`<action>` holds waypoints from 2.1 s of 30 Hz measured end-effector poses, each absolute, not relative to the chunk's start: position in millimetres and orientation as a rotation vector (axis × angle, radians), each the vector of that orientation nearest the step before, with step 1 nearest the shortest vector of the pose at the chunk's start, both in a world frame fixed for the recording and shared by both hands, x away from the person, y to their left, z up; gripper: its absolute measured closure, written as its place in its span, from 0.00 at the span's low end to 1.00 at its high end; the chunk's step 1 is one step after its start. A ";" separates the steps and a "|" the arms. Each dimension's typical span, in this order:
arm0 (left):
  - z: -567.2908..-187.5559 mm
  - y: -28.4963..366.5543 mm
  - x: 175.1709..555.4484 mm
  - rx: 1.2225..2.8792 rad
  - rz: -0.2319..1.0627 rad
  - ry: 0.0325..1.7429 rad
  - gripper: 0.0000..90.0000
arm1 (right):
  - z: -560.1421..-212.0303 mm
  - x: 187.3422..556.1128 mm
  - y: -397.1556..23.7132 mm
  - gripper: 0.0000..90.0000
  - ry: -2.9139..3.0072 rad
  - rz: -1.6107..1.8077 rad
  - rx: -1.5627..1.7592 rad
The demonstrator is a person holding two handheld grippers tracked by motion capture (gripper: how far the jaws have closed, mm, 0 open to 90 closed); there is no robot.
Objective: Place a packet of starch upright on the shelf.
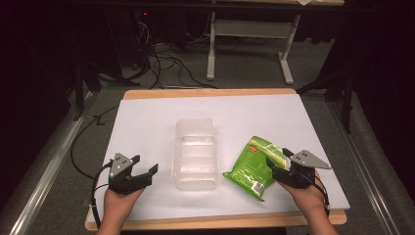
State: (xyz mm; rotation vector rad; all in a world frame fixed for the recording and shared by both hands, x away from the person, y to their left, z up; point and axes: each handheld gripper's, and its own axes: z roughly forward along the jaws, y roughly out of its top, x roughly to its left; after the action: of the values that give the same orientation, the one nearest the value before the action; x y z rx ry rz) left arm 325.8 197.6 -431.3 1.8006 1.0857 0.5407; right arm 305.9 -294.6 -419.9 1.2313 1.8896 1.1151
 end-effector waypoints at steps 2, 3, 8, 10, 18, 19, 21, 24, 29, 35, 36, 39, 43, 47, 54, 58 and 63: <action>-431.3 196.9 325.8 1.801 0.539 1.085 0.29 | -420.2 306.1 -298.3 0.33 1.887 1.125 1.236; -431.2 196.0 325.9 1.800 0.540 1.084 0.29 | -420.4 306.1 -299.4 0.32 1.886 1.128 1.239; -432.4 193.5 327.5 1.808 0.538 1.080 0.29 | -422.9 306.6 -306.9 0.36 1.891 1.098 1.274; -432.7 193.4 327.8 1.810 0.536 1.080 0.29 | -424.7 308.1 -310.5 0.40 1.892 1.084 1.287; -433.5 192.4 328.9 1.816 0.528 1.075 0.30 | -440.4 323.9 -339.1 0.52 1.879 1.003 1.404; -433.5 192.2 329.0 1.817 0.527 1.074 0.30 | -444.8 327.9 -343.2 0.50 1.883 1.007 1.438; -433.7 191.9 329.0 1.821 0.529 1.073 0.30 | -452.8 335.3 -347.2 0.43 1.905 0.983 1.495; -433.9 191.8 329.1 1.822 0.529 1.073 0.30 | -461.2 345.0 -351.0 0.37 1.909 1.013 1.546; -434.4 190.6 328.8 1.829 0.529 1.069 0.30 | -471.2 360.0 -350.8 0.38 1.931 1.009 1.642; -435.4 188.8 329.3 1.837 0.527 1.068 0.30 | -476.7 365.7 -351.5 0.47 1.958 1.021 1.680; -435.5 188.7 329.3 1.837 0.527 1.069 0.30 | -477.4 365.1 -351.2 0.49 1.959 1.018 1.665; -435.7 188.6 328.9 1.836 0.528 1.072 0.30 | -478.5 364.1 -349.9 0.58 1.972 1.031 1.643; -436.3 188.8 328.7 1.832 0.523 1.080 0.30 | -478.9 364.9 -348.3 0.72 1.971 1.016 1.643; -436.8 189.3 328.9 1.832 0.520 1.083 0.30 | -479.3 366.6 -349.3 0.91 1.995 1.045 1.644; -437.1 189.5 329.1 1.826 0.513 1.085 0.31 | -468.6 361.7 -345.6 0.97 2.003 1.076 1.570; -436.0 190.7 329.5 1.820 0.521 1.083 0.31 | -456.6 355.0 -347.0 0.97 1.964 1.163 1.524; -434.7 191.4 328.2 1.815 0.530 1.077 0.31 | -436.8 344.6 -340.9 0.99 1.905 1.275 1.424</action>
State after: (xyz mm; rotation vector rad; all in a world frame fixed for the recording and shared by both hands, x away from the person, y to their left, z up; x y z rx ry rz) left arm 328.2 191.4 -434.7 1.8150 1.0772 0.5303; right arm 344.6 -340.9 -436.8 1.4240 1.9049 1.2752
